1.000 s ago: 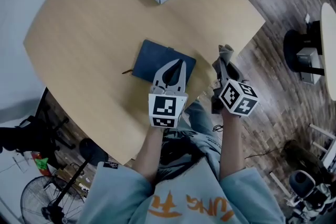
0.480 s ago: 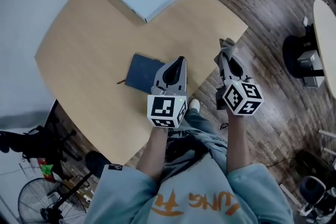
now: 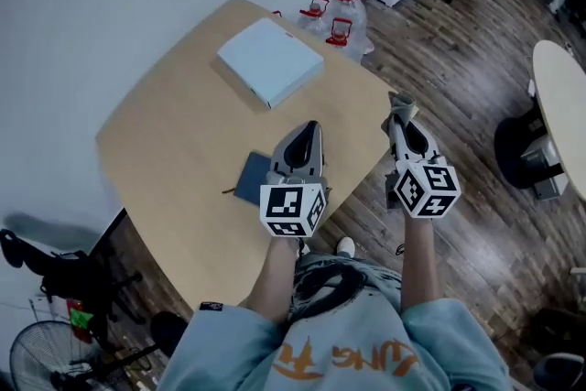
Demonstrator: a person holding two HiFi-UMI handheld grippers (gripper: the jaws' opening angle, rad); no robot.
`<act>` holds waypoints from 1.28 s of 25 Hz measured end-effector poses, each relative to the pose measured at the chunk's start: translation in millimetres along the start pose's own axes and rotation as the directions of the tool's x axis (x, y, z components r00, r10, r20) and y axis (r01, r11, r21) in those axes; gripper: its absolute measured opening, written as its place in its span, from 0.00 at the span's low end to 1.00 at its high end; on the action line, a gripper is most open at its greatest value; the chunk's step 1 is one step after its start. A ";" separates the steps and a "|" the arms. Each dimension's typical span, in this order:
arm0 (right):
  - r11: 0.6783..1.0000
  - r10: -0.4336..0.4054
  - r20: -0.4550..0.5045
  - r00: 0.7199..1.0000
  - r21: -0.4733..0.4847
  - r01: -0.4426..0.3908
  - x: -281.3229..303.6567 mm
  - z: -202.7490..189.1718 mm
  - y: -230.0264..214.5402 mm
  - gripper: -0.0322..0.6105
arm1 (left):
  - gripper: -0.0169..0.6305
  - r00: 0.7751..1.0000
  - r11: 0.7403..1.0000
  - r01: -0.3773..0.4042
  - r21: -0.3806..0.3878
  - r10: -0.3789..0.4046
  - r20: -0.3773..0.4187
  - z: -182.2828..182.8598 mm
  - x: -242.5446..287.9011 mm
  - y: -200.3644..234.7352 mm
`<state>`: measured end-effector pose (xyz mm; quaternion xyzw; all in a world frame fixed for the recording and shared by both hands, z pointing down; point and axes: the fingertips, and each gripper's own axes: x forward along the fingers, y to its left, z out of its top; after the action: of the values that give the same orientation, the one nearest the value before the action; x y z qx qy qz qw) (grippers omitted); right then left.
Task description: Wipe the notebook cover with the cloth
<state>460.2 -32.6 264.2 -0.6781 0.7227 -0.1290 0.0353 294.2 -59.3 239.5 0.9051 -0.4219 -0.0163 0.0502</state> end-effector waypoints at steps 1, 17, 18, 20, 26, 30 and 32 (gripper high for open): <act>1.000 0.002 0.009 1.000 -0.015 -0.002 -4.8 6.8 -0.7 0.10 | 0.05 1.000 1.000 -0.005 0.000 0.005 0.009 4.8 -2.3 -5.0; 0.980 0.006 0.120 0.993 -0.198 0.018 -39.8 67.0 -1.9 0.10 | 0.05 0.991 0.996 -0.090 0.029 0.087 0.106 63.8 7.4 -25.9; 0.980 0.004 0.121 0.993 -0.199 0.020 -37.9 67.2 -2.8 0.10 | 0.05 0.990 0.995 -0.091 0.037 0.086 0.107 64.4 8.0 -25.7; 0.979 -0.001 0.117 0.993 -0.204 0.025 -32.5 67.6 -5.2 0.10 | 0.05 0.991 0.995 -0.085 0.052 0.079 0.105 63.9 10.9 -26.5; 0.973 -0.003 0.105 0.994 -0.228 0.027 -25.4 69.3 -5.8 0.10 | 0.05 0.994 0.996 -0.072 0.060 0.066 0.087 56.9 12.7 -29.4; 0.972 -0.009 0.107 0.994 -0.234 0.034 -22.2 69.0 -7.7 0.10 | 0.05 0.995 0.996 -0.069 0.056 0.065 0.073 50.3 14.0 -25.7; 0.971 -0.010 0.108 0.994 -0.236 0.035 -19.2 70.7 -11.0 0.10 | 0.05 0.996 0.996 -0.066 0.056 0.063 0.064 47.0 16.4 -26.9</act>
<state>488.4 -23.9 196.2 -0.6915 0.7223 -0.0059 -0.0094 321.9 -58.2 190.2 0.8911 -0.4526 -0.0308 0.0113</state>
